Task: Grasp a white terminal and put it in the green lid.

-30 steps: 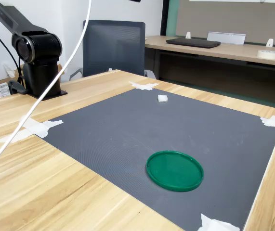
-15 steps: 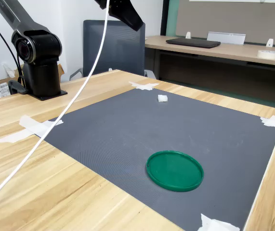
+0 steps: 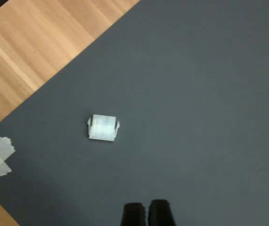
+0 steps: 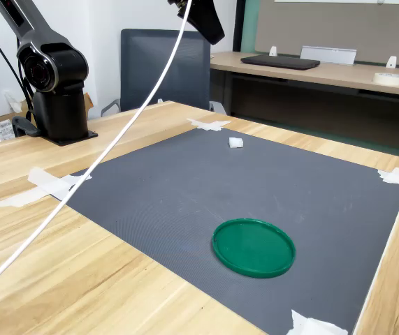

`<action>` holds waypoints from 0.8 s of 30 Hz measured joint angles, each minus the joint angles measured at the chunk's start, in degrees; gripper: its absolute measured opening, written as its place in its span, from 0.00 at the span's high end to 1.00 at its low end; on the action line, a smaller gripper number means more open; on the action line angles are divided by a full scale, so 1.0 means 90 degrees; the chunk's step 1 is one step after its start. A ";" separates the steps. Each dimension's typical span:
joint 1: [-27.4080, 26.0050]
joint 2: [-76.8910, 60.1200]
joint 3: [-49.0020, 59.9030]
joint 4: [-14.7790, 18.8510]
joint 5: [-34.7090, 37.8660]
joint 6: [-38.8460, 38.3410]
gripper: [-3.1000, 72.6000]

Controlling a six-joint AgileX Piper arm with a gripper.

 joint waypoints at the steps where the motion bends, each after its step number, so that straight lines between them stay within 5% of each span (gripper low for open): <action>1: 0.0048 0.0092 -0.0087 -0.0096 0.0068 0.0015 0.98; 11: 0.0707 0.0890 -0.0978 -0.1303 0.0336 0.0132 0.79; 24: 0.1202 0.1712 -0.1388 -0.1283 0.1135 -0.0235 0.69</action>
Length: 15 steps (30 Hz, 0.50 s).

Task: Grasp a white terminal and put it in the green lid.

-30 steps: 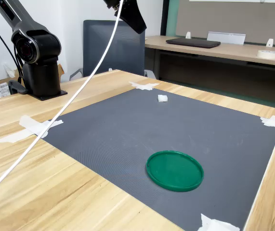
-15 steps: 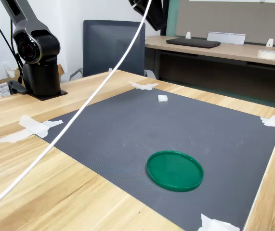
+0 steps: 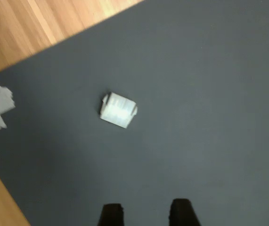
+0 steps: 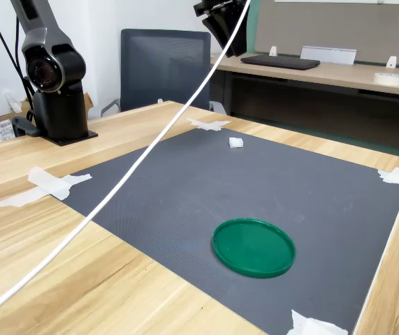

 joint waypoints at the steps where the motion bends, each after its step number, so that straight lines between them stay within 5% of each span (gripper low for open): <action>1: 0.0000 0.0031 -0.0008 -0.0020 0.0000 -0.0140 0.69; 15: 0.0000 0.0582 -0.0185 -0.0159 0.0108 -0.0716 0.64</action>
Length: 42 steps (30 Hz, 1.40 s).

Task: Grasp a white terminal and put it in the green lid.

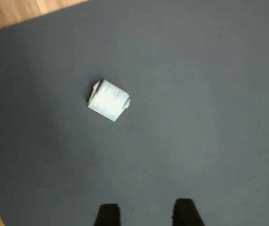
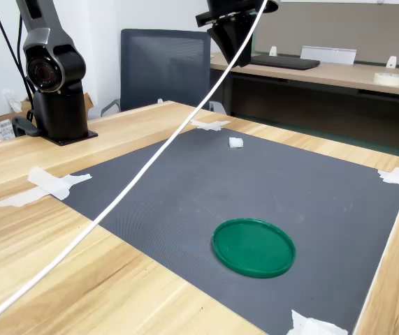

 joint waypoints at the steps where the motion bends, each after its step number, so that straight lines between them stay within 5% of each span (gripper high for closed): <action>1: 0.0000 0.0043 0.0000 0.0000 0.0000 -0.0026 0.61; 8: 0.0000 0.0306 0.0000 -0.0339 -0.0195 0.0392 0.23; 13: 0.0000 0.0321 -0.0004 -0.0405 -0.0314 0.0306 0.10; 21: 0.0000 0.0354 -0.0004 0.0087 0.0180 0.0097 0.08; 28: 0.0000 0.0706 -0.0038 -0.0362 0.0055 0.0070 0.08; 42: 0.0572 0.1177 -0.0038 -0.0652 -0.0187 -0.0012 0.08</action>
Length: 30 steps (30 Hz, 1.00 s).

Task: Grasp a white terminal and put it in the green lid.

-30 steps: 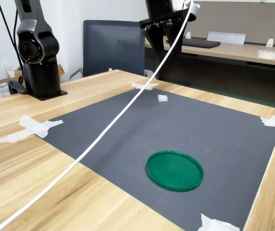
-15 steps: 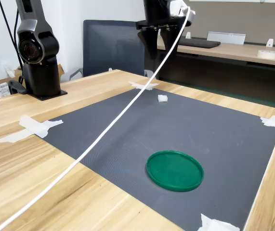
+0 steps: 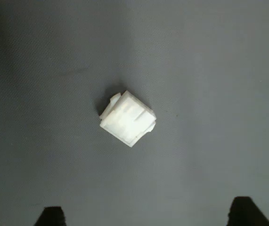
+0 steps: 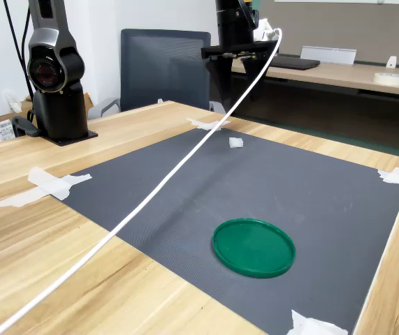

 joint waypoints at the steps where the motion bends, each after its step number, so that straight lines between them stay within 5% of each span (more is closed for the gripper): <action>1: 0.0000 0.0042 0.0000 -0.0006 0.0000 0.0020 0.08; 30: 0.0000 0.1262 -0.0015 0.0053 -0.0416 -0.0161 0.08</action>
